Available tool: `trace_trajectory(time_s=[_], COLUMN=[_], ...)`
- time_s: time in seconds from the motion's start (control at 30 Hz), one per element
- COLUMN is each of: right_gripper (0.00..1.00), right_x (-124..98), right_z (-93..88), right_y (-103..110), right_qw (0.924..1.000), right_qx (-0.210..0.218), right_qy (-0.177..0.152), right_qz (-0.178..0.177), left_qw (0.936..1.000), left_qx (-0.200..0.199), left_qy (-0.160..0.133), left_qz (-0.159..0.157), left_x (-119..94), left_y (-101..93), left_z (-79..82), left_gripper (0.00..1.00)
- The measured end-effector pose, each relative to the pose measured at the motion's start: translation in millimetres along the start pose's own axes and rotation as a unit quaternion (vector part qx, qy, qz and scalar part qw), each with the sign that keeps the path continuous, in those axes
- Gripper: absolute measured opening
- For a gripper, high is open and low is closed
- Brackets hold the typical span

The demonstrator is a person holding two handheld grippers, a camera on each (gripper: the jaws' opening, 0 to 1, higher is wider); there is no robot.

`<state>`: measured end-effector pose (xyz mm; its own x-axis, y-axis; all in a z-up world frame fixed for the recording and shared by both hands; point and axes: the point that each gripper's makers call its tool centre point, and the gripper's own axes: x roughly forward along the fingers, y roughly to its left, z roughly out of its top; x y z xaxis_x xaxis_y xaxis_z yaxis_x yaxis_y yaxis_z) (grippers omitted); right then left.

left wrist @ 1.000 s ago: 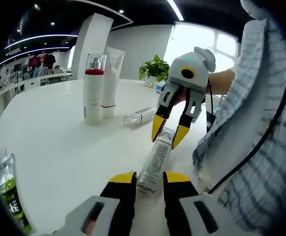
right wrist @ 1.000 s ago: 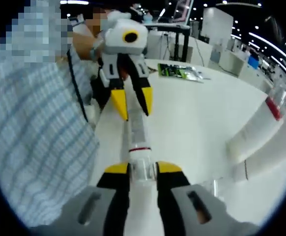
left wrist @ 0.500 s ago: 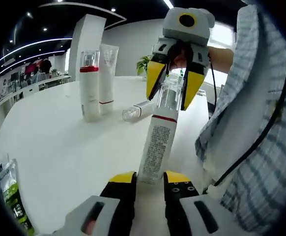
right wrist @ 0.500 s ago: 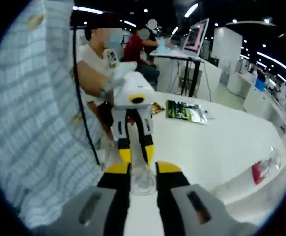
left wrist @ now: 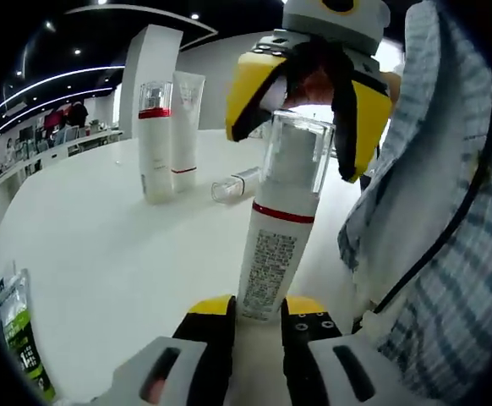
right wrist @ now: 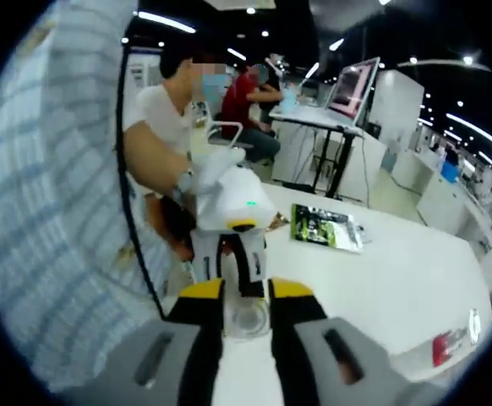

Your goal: Arrange the skincare products in the storage area until every visible bottle or jar stands upright without overlapping.

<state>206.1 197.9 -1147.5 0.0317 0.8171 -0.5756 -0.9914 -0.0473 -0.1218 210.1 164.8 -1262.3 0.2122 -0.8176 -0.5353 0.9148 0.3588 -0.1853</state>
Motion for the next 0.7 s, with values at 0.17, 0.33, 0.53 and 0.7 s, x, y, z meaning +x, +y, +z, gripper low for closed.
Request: trace_trajectory(time_s=[0.17, 0.33, 0.53, 0.7], right_gripper=[0.24, 0.27, 0.29, 0.29], right_x=[-28, -54, -25, -1], right_z=[12.3, -0.7, -38.6, -54.8], right_y=[-18, -17, -5, -13], right_qw=[0.9966, 0.9897, 0.9852, 0.9783], right_qx=[0.023, 0.086, 0.130, 0.158], right_qy=[-0.043, -0.067, -0.033, -0.020], right_qz=[-0.066, -0.092, -0.107, -0.132], left_qw=[1.0000, 0.9999, 0.9998, 0.9996], left_qx=[0.004, 0.005, 0.003, 0.002], left_qy=[-0.004, -0.008, -0.014, -0.017], left_qz=[0.006, 0.009, 0.014, 0.022], left_x=[0, 0, 0, 1], left_y=[0.2, 0.1, 0.1, 0.0], left_z=[0.3, 1.2, 1.6, 1.7], left_gripper=[0.20, 0.20, 0.20, 0.20])
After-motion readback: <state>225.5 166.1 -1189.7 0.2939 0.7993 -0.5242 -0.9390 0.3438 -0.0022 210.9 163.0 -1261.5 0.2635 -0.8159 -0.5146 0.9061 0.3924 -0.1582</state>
